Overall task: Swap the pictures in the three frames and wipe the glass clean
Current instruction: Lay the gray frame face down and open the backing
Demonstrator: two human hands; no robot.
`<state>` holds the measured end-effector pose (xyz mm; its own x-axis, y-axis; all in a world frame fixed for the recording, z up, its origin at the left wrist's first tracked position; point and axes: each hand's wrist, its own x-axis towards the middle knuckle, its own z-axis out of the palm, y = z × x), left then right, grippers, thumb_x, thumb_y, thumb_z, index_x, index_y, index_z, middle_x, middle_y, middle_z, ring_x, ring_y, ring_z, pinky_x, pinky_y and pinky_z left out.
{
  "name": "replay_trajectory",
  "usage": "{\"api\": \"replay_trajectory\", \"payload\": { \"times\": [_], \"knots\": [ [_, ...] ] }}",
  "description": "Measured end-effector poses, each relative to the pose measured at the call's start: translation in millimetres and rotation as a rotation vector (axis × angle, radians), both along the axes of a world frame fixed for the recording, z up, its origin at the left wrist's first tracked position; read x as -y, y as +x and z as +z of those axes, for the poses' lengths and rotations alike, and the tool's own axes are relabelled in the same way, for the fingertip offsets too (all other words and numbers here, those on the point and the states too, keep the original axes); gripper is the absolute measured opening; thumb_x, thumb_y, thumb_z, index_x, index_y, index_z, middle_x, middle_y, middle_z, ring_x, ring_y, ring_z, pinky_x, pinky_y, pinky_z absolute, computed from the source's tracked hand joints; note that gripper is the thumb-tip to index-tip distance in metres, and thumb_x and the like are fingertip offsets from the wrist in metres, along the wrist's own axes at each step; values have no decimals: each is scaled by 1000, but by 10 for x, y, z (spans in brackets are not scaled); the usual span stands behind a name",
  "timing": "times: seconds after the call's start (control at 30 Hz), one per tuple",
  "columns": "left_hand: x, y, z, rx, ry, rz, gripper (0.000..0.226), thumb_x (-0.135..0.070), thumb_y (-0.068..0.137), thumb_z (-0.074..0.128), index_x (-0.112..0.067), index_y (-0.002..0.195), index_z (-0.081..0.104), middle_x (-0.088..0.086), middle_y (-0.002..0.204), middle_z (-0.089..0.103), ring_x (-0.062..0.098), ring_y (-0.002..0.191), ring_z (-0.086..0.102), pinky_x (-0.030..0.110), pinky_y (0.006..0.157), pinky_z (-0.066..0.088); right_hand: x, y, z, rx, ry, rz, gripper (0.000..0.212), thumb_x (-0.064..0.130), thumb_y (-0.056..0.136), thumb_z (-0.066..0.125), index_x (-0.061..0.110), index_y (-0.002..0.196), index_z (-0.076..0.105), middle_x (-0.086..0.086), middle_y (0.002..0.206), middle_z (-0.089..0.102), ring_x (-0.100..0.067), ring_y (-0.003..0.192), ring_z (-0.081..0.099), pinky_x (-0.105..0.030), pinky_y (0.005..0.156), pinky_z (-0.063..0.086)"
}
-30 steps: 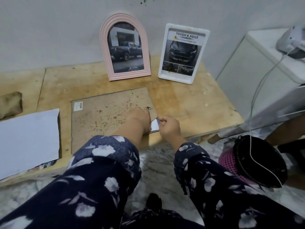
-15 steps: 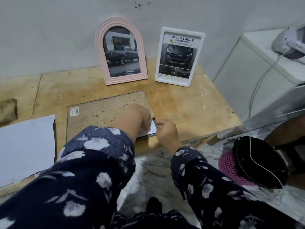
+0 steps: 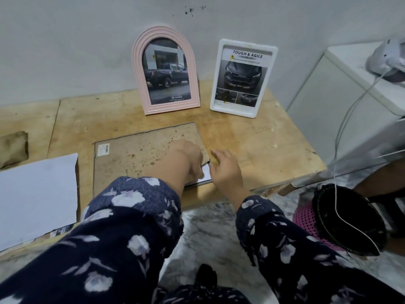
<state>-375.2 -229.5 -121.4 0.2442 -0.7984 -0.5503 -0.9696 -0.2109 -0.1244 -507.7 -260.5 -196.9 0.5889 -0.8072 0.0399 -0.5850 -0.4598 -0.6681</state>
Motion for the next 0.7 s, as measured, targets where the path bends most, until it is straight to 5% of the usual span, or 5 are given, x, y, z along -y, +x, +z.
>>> {"api": "replay_trajectory", "payload": {
  "times": [0.2,0.37,0.47,0.57,0.7],
  "knots": [
    [-27,16,-54,13,-25,7,47,-66,73,64,-28,101,67,-4,87,61,19,81,55,29,73,48,173,192,153,-328,-168,272,52,4,93,45,17,143,41,4,153,35,-13,144,23,-33,117,20],
    [-200,22,-154,62,-136,29,44,-65,78,54,-26,96,65,-3,92,65,19,83,59,27,68,46,202,215,232,-460,-319,346,44,6,92,45,17,134,52,1,143,47,-17,133,42,-33,116,15],
    [-399,59,-278,-29,-255,96,57,-71,80,44,-22,102,62,2,104,66,23,90,60,33,79,50,165,239,220,-492,-387,334,34,1,86,49,18,113,62,2,117,61,-20,109,58,-34,111,27],
    [-679,142,-324,-25,-238,55,96,-87,75,31,-22,146,34,2,152,36,26,132,41,42,101,36,176,282,200,-513,-441,325,34,1,85,52,18,112,63,2,115,64,-19,104,61,-35,108,32],
    [-1112,252,-429,-9,-248,114,108,-90,71,24,-27,155,-2,-6,162,-3,22,148,5,56,116,9,171,280,163,-522,-464,322,35,-2,83,54,17,111,63,1,113,64,-20,100,62,-36,107,33]
  ]
}}
